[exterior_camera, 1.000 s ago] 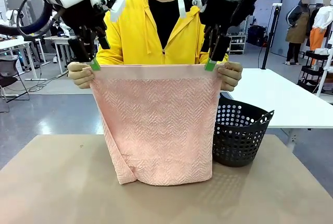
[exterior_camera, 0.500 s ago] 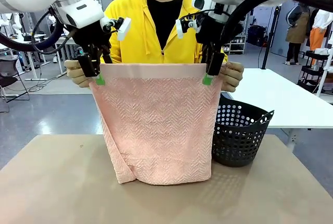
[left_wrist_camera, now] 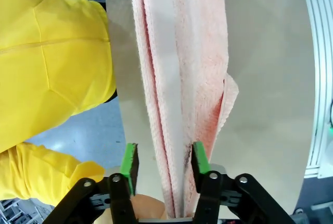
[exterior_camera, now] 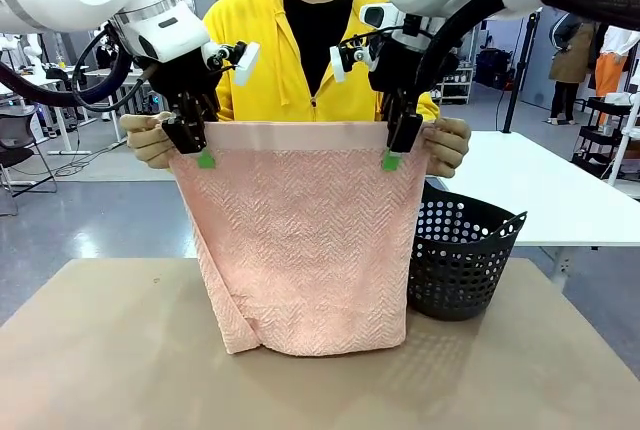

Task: Fold the towel.
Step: Release the end of the 100 cm Hotel Towel you were holding and grab the top end of the folded side.

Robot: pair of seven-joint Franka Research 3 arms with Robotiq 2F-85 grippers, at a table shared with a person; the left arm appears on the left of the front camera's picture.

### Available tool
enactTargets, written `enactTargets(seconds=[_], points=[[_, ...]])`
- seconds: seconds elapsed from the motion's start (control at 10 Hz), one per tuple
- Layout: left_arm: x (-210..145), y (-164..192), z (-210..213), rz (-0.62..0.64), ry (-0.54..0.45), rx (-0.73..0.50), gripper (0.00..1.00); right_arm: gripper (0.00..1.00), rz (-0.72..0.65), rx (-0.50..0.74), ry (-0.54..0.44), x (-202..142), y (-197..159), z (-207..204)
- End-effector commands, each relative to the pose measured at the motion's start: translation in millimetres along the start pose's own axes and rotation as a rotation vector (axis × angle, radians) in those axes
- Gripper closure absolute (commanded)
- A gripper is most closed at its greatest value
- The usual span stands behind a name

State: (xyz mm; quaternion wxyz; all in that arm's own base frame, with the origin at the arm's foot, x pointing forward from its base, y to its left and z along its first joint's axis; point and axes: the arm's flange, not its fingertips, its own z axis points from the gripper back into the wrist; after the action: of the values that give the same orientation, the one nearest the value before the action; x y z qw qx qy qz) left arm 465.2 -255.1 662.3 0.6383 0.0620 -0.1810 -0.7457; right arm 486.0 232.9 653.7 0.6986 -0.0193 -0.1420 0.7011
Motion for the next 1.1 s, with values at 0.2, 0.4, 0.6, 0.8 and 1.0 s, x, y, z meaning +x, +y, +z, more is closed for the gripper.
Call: enactTargets(seconds=[0.2, 0.4, 0.6, 0.8, 1.0], points=[[-0.6, 0.5, 4.5, 0.019, -0.015, 0.0, 1.0, 0.96, -0.014, -0.003, 0.002, -2.7, 0.1, -0.2], [-2.0, 0.6, 5.9, 0.018, -0.019, -0.005, 1.0, 1.0, -0.014, -0.008, 0.002, -2.5, 0.3, 0.8], [-6.1, -0.4, 6.8, 0.024, -0.015, -0.007, 1.0, 1.0, -0.016, -0.01, -0.002, -3.1, 0.4, -0.7], [-1.3, 0.5, 1.2, 0.006, -0.005, 0.0, 1.0, 1.0, -0.003, -0.001, 0.0, -1.2, -0.8, 0.4], [-1.3, 0.5, 1.2, 0.006, -0.005, 0.0, 1.0, 1.0, -0.003, -0.001, 0.0, -1.2, -0.8, 0.4]])
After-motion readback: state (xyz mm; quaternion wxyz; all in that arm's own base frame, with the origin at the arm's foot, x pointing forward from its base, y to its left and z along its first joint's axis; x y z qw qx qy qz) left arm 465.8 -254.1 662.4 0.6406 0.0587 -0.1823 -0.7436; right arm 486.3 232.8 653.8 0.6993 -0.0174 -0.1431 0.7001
